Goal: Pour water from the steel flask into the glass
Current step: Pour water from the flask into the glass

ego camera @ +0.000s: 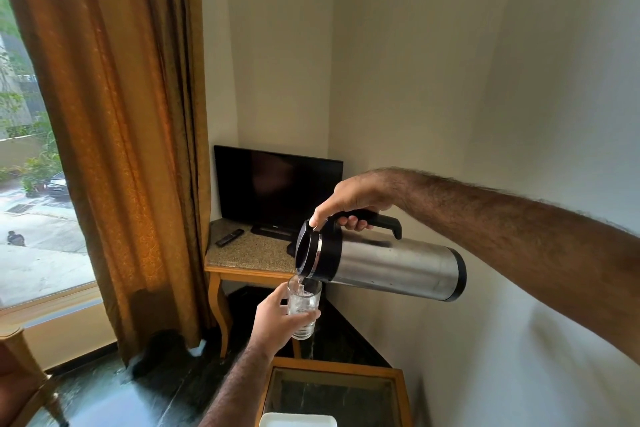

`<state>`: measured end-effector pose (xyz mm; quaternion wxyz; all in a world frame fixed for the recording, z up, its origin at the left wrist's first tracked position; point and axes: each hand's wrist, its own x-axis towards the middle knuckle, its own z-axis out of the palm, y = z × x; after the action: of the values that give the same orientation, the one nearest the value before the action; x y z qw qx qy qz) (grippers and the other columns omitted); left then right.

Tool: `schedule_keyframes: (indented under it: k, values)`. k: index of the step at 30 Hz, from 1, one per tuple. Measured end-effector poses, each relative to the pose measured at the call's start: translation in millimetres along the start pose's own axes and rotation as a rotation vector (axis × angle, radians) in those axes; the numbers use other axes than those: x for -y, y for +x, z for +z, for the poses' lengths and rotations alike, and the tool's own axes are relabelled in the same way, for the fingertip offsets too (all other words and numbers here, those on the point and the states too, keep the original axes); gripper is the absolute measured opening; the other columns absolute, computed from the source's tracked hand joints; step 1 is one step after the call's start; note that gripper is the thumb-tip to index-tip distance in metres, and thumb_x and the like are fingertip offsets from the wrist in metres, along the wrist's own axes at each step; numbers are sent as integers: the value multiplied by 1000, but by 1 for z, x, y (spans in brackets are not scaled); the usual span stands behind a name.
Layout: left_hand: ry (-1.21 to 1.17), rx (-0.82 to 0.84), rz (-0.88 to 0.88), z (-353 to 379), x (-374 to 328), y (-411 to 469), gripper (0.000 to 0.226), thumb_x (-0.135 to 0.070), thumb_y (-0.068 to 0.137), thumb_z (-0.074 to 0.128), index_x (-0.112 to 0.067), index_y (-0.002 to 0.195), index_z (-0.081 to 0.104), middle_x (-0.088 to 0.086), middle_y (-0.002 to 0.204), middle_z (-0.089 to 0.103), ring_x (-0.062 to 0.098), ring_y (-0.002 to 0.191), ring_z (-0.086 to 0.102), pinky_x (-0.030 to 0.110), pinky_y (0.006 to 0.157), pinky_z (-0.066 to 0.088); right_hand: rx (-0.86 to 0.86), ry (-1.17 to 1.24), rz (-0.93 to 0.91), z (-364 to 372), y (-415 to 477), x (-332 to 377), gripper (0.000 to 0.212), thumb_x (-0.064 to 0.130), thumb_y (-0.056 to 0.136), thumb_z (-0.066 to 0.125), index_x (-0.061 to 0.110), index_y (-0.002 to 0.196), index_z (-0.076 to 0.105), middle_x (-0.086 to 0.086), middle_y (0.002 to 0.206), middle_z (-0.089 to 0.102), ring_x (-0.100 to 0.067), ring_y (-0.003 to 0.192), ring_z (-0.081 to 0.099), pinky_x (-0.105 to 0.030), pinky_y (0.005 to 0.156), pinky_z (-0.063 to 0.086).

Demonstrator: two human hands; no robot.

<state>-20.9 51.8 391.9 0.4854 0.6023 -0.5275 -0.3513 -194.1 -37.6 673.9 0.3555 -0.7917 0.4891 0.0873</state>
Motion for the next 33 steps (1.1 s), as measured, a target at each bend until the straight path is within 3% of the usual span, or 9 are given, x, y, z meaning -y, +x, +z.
schedule_keyframes:
  k: [13, 16, 19, 22, 25, 28, 33]
  values:
    - [13, -19, -4, -1, 1, 2, 58, -24, 67, 98, -45, 110, 64, -11, 96, 80, -5, 86, 77, 12, 62, 59, -25, -13, 13, -2, 6, -3, 45, 51, 88, 78, 26, 51, 74, 4, 56, 53, -14, 51, 49, -27, 54, 43]
    - [0, -10, -5, -2, -2, 2, 58, -22, 69, 98, -46, 108, 62, -20, 94, 81, -5, 85, 77, 8, 59, 56, -30, -5, 22, -2, 5, -4, 34, 51, 88, 78, 18, 76, 76, 2, 62, 52, -15, 52, 47, -29, 55, 42]
    - [-17, 2, -9, -3, -6, 2, 60, -21, 69, 97, -45, 112, 62, -34, 97, 76, -5, 85, 77, 7, 59, 56, -41, 6, 24, -2, 5, -5, 39, 51, 88, 78, 14, 98, 70, 1, 64, 50, -15, 53, 46, -29, 56, 41]
    - [-25, 2, -12, -3, -6, 2, 59, -21, 68, 98, -43, 110, 64, -31, 97, 77, -2, 84, 79, 8, 59, 57, -24, 7, 16, 0, 2, -4, 32, 49, 90, 77, 20, 77, 76, 3, 60, 50, -14, 52, 46, -29, 55, 41]
    - [-27, 5, -14, -3, -6, 1, 57, -22, 67, 98, -46, 107, 63, -32, 99, 77, -3, 85, 78, 7, 59, 56, -27, 12, 13, 0, 3, -4, 45, 48, 91, 76, 24, 53, 74, 3, 58, 51, -15, 52, 47, -29, 56, 42]
    - [-25, 7, -13, -3, -6, 1, 58, -23, 67, 98, -47, 106, 63, -35, 99, 76, -5, 85, 77, 6, 59, 55, -38, 17, 18, -1, 6, -5, 48, 49, 90, 77, 23, 50, 68, 2, 57, 51, -15, 50, 47, -29, 55, 42]
    - [-7, 1, -15, -4, -6, 1, 58, -26, 67, 98, -50, 105, 62, -31, 97, 77, -6, 88, 77, 9, 61, 56, -30, 9, -10, -2, 6, -5, 48, 49, 93, 75, 28, 49, 75, 4, 58, 50, -15, 51, 46, -28, 55, 42]
